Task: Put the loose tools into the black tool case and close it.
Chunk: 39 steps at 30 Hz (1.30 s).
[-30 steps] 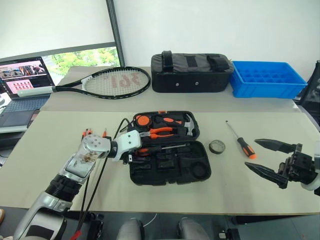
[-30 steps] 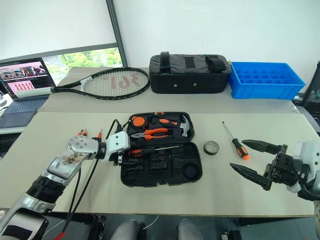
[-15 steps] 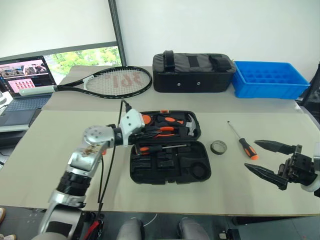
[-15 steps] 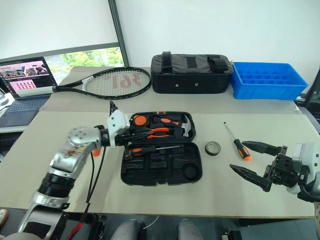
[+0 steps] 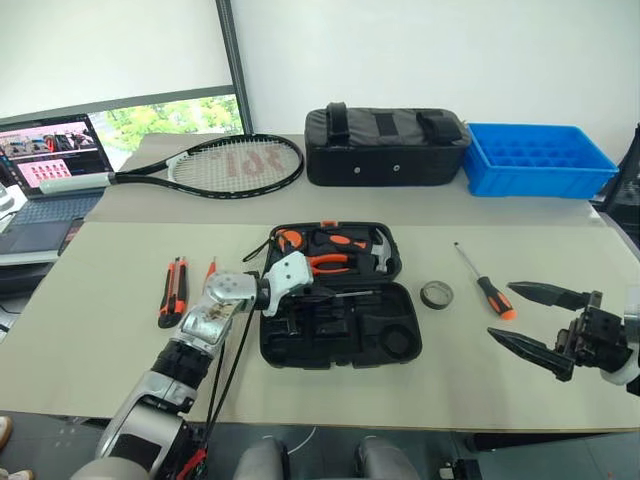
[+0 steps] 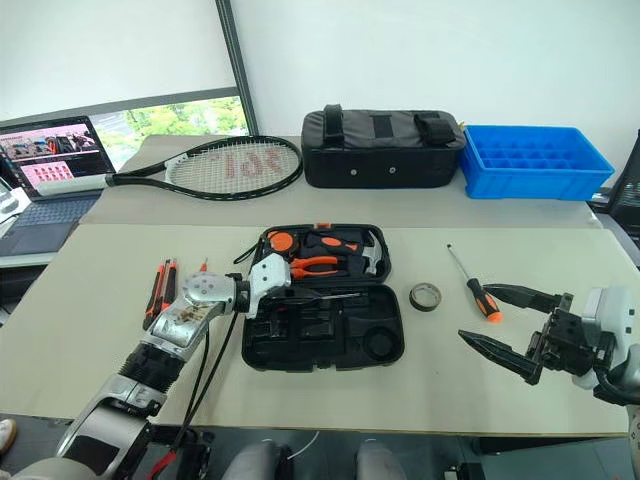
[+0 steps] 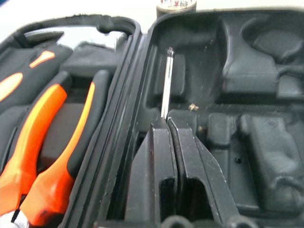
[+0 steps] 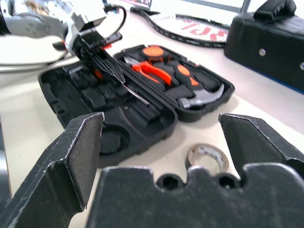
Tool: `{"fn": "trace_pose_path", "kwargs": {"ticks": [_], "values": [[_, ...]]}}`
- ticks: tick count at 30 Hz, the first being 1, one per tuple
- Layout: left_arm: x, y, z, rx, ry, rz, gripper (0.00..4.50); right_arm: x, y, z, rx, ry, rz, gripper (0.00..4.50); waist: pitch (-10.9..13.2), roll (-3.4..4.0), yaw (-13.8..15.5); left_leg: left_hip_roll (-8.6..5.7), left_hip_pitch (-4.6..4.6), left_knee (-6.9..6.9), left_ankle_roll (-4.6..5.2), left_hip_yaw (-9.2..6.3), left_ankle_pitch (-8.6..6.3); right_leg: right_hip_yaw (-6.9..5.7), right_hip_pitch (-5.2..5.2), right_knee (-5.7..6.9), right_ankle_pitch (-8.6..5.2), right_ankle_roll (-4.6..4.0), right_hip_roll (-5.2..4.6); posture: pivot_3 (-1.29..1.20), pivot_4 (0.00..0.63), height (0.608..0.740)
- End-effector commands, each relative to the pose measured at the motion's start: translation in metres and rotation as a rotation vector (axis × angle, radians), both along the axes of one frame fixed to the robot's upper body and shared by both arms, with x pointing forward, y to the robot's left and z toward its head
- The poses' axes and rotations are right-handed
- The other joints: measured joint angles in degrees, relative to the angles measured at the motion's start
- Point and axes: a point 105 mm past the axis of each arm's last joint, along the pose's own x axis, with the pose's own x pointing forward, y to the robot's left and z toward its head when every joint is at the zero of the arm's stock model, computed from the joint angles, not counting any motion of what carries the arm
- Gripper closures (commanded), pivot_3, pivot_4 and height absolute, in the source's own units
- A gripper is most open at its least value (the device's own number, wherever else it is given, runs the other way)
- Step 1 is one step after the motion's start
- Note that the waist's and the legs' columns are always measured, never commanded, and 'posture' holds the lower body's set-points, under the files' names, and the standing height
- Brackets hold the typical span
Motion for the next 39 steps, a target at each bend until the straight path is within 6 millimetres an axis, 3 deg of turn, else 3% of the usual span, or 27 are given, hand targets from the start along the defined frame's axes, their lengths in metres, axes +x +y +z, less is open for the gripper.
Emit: {"fn": "trace_pose_path", "kwargs": {"ticks": [1,4,6,11,15,18,19,20,21,24,25,28,35,37,39], "values": [[-0.001,0.012,-0.031,0.095,0.089,0.056,4.41,0.009,-0.009,-0.007,-0.124,0.006,-0.105,0.00,-0.01,0.01,-0.07,-0.01,0.09,0.00,0.00,0.00,0.00,0.00,0.10,0.00,-0.02,0.03,-0.01,0.00,0.150,0.708],[-0.001,0.011,-0.028,0.070,0.075,0.067,4.41,0.020,-0.019,-0.010,-0.157,0.013,-0.205,0.00,-0.03,0.04,-0.17,-0.02,0.15,0.07,0.01,-0.03,0.01,0.02,0.16,0.04,-0.04,0.07,-0.01,0.00,0.150,0.708],[0.003,0.010,-0.016,0.002,0.058,0.097,4.41,0.032,-0.023,-0.008,-0.152,0.015,-0.267,0.00,-0.05,0.08,-0.34,-0.02,0.15,0.21,0.01,-0.05,0.01,0.02,0.17,0.08,-0.04,0.07,0.00,0.00,0.150,0.708],[0.005,0.014,0.042,-0.220,-0.009,0.095,4.41,0.063,-0.033,-0.017,-0.144,0.090,-0.419,0.00,-0.02,0.07,-0.68,-0.01,0.14,0.34,0.02,-0.10,0.01,0.02,-0.01,0.11,-0.01,0.11,0.02,0.00,0.150,0.708],[-0.005,0.021,0.072,-0.282,-0.016,0.041,4.41,0.075,-0.042,-0.034,-0.184,0.194,-0.505,0.00,-0.09,0.19,-0.26,-0.03,-0.41,0.31,0.04,-0.19,0.02,-0.01,-0.52,0.09,0.18,-0.22,0.03,0.00,0.150,0.708],[-0.029,0.031,0.094,-0.281,0.039,-0.075,3.66,0.085,-0.052,-0.051,-0.219,0.283,-0.565,0.00,-0.18,0.40,-0.16,-0.08,-0.76,0.31,0.07,-0.22,0.00,0.05,-0.77,0.06,0.17,-0.22,0.03,0.00,0.150,0.708],[-0.038,0.034,0.098,-0.266,0.060,-0.110,3.18,0.088,-0.053,-0.053,-0.208,0.296,-0.573,0.00,-0.18,0.40,-0.15,-0.08,-0.81,0.29,0.08,-0.24,0.00,0.06,-0.81,0.00,0.17,-0.22,0.05,0.00,0.150,0.708],[-0.045,0.037,0.103,-0.256,0.076,-0.134,3.09,0.091,-0.054,-0.054,-0.198,0.306,-0.581,0.00,-0.17,0.38,-0.02,-0.08,-0.81,0.28,0.08,-0.25,0.00,0.06,-0.81,-0.02,0.17,-0.22,0.04,0.00,0.150,0.708],[-0.051,0.039,0.107,-0.246,0.085,-0.152,2.50,0.092,-0.055,-0.056,-0.198,0.323,-0.584,0.00,-0.14,0.37,-0.04,-0.11,-0.79,0.32,0.15,-0.26,-0.04,0.06,-0.77,0.01,0.14,-0.20,0.03,0.00,0.150,0.708],[-0.064,0.046,0.118,-0.190,0.091,-0.181,1.73,0.095,-0.059,-0.064,-0.213,0.362,-0.593,0.00,-0.09,0.40,0.00,-0.11,-0.82,0.31,0.16,-0.30,-0.05,0.07,-0.77,-0.06,0.13,-0.20,0.04,0.00,0.150,0.708],[-0.066,0.047,0.122,-0.181,0.088,-0.182,1.15,0.096,-0.060,-0.064,-0.214,0.364,-0.599,0.26,-0.07,0.37,0.05,-0.12,-0.83,0.31,0.16,-0.35,-0.05,0.05,-0.74,-0.08,0.12,-0.19,0.05,0.00,0.150,0.708],[-0.071,0.052,0.137,-0.162,0.061,-0.177,0.09,0.100,-0.061,-0.062,-0.212,0.358,-0.602,1.10,-0.02,0.35,0.01,-0.19,-0.82,0.32,0.16,-0.42,-0.05,0.06,-0.72,-0.05,0.10,-0.17,0.04,0.00,0.150,0.708],[-0.079,0.055,0.138,-0.133,0.065,-0.150,0.00,0.110,-0.064,-0.049,-0.232,0.286,-0.611,3.47,0.00,0.34,-0.23,-0.19,-0.79,0.35,0.16,-0.49,-0.05,0.05,-0.69,0.02,0.06,-0.10,0.06,0.00,0.150,0.708],[-0.078,0.058,0.136,-0.120,0.066,-0.127,0.00,0.117,-0.055,-0.035,-0.241,0.192,-0.554,3.51,0.03,0.36,-0.37,-0.18,-0.78,0.34,0.16,-0.49,-0.05,0.05,-0.70,0.02,0.07,-0.11,0.08,0.00,0.150,0.708],[-0.081,0.065,0.137,-0.125,0.069,-0.090,0.00,0.121,-0.020,-0.010,-0.227,0.037,-0.363,3.51,0.15,0.44,-0.75,-0.18,-0.78,0.34,0.16,-0.50,-0.05,0.07,-0.71,0.03,0.06,-0.11,0.09,0.00,0.150,0.708]]}}
